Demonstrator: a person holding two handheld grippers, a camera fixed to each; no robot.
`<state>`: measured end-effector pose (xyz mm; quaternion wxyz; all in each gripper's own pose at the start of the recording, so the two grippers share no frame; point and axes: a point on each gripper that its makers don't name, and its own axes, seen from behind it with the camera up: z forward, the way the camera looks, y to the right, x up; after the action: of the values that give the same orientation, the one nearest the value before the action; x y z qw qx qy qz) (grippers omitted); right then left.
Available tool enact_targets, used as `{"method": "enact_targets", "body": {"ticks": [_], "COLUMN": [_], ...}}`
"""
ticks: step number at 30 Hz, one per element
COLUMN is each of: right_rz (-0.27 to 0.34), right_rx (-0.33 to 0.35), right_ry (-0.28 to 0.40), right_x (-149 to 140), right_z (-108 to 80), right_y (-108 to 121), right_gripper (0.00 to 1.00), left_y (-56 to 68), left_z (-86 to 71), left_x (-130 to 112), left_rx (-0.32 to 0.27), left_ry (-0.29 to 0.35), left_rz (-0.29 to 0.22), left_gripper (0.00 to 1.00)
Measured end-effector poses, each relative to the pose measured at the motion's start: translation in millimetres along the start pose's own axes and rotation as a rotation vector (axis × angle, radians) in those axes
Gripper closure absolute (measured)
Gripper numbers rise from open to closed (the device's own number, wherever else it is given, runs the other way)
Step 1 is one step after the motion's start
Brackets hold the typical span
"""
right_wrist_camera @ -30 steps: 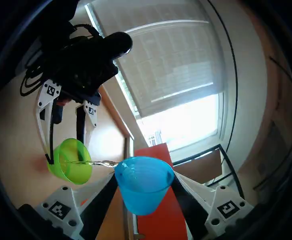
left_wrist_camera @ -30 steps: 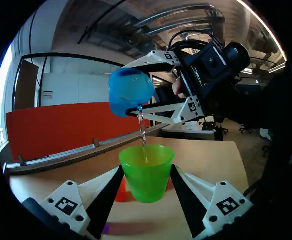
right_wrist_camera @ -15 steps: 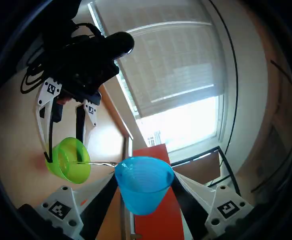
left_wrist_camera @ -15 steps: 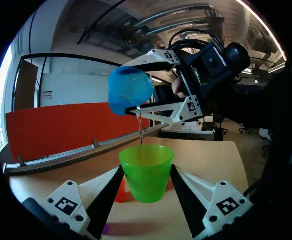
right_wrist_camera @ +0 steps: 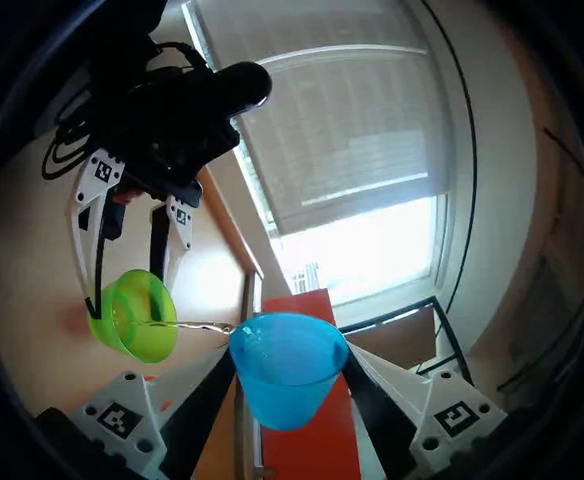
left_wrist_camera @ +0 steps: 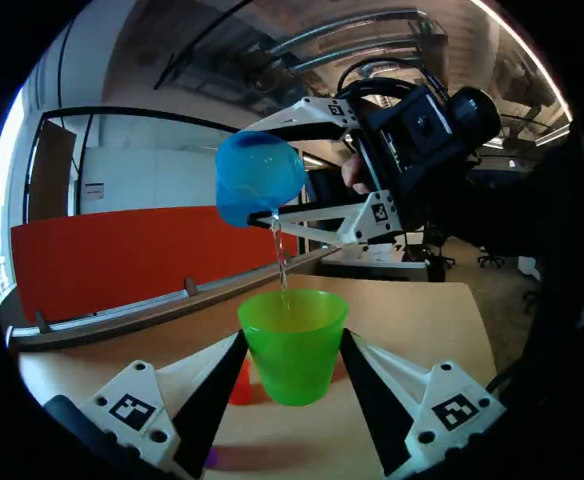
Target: Pour water
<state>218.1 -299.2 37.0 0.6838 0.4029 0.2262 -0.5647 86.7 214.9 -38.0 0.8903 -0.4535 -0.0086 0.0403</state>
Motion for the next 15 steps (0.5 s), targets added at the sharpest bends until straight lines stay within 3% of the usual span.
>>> {"method": "enact_targets", "body": {"ticks": [15], "right_rz": [-0.032], "right_rx": [0.001], "right_ry": [-0.002], "right_x": [0.7], "right_z": [1.2], "right_y": [2.9], "right_gripper": [0.08], "left_y": [0.0], "left_z": [-1.0], "left_x": [0.9], "left_rx": [0.000], "left_ry": [0.003], "left_rz": [0.000], "left_gripper": [0.17]}}
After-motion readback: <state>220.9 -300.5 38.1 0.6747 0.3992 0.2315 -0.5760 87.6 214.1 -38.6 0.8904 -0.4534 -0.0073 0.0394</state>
